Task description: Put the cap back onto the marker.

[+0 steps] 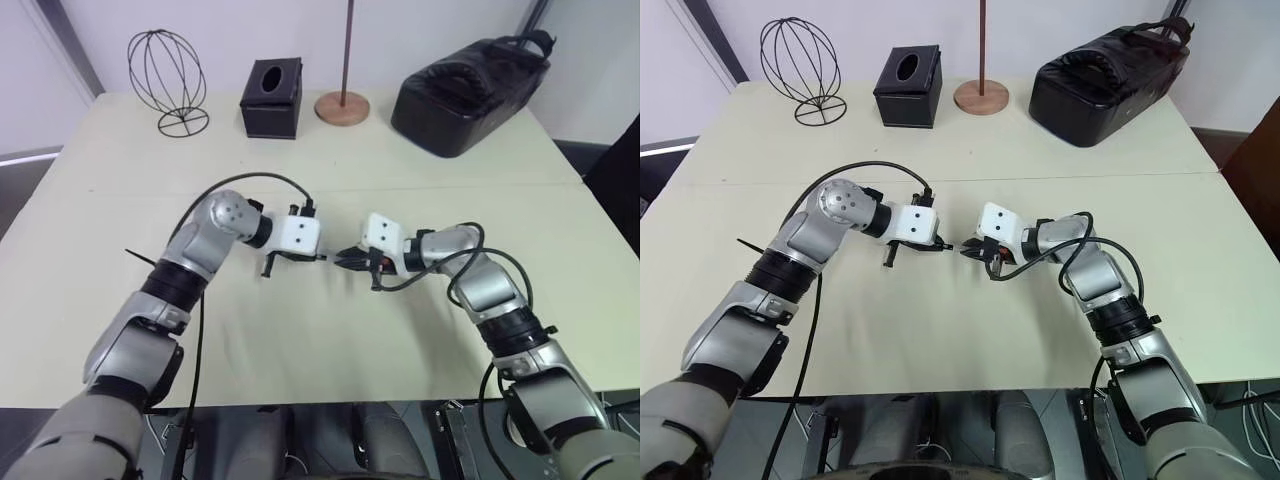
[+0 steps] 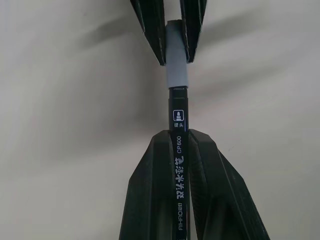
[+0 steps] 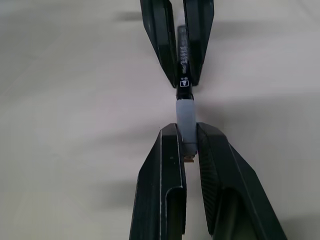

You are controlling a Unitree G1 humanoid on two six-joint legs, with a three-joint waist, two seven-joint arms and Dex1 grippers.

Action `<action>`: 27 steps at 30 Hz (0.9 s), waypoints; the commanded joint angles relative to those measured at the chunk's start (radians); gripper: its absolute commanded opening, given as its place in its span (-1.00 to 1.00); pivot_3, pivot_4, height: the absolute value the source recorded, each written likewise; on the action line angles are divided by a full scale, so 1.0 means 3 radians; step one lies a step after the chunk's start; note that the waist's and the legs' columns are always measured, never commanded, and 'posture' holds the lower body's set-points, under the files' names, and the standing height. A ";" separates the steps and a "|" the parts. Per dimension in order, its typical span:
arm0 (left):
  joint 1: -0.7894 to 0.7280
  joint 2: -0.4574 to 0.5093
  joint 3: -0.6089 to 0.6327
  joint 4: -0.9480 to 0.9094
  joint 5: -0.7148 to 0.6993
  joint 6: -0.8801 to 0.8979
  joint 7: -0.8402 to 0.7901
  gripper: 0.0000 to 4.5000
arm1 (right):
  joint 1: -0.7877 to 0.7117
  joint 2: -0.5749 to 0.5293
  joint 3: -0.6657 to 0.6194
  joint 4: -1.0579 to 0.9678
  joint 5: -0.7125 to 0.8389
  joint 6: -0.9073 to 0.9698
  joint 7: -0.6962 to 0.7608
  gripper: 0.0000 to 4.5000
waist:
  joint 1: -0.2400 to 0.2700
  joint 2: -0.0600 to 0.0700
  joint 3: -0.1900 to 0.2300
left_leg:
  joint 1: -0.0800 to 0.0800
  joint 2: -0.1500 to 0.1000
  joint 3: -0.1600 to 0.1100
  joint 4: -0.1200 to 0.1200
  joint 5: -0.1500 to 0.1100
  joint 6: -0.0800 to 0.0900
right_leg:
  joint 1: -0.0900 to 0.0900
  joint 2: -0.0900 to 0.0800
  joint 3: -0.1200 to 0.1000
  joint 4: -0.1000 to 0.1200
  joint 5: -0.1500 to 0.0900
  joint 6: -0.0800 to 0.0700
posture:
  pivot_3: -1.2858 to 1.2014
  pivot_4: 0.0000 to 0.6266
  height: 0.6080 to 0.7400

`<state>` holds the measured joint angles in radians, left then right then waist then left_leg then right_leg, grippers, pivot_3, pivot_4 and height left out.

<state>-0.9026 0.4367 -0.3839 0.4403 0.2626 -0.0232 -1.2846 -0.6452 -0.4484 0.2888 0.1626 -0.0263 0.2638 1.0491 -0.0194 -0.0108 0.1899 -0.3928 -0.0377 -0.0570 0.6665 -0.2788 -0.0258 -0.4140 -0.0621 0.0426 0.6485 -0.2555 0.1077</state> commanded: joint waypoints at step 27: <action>-0.0200 -0.0231 0.0086 0.0268 0.0105 -0.0327 0.0720 -1.00 | -0.0076 0.0078 0.0093 -0.0297 -0.0209 -0.0087 -0.0122 -0.98 | 0.0009 0.0000 0.0000 | 0.0000 -0.0001 -0.0001 0.0000 0.0000 0.0000 | 0.0000 -0.0001 0.0000 0.0001 0.0000 0.0000 | 0.03 -0.52 1.00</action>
<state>-0.9201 0.3900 -0.3734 0.5414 0.3015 -0.1145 -1.1352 -0.6503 -0.4567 0.2828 0.1446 -0.1165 0.2564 0.9923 -0.0168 -0.0108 0.1899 -0.3927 -0.0379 -0.0572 0.6665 -0.2788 -0.0259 -0.4140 -0.0623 0.0426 0.6488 -0.2555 0.1077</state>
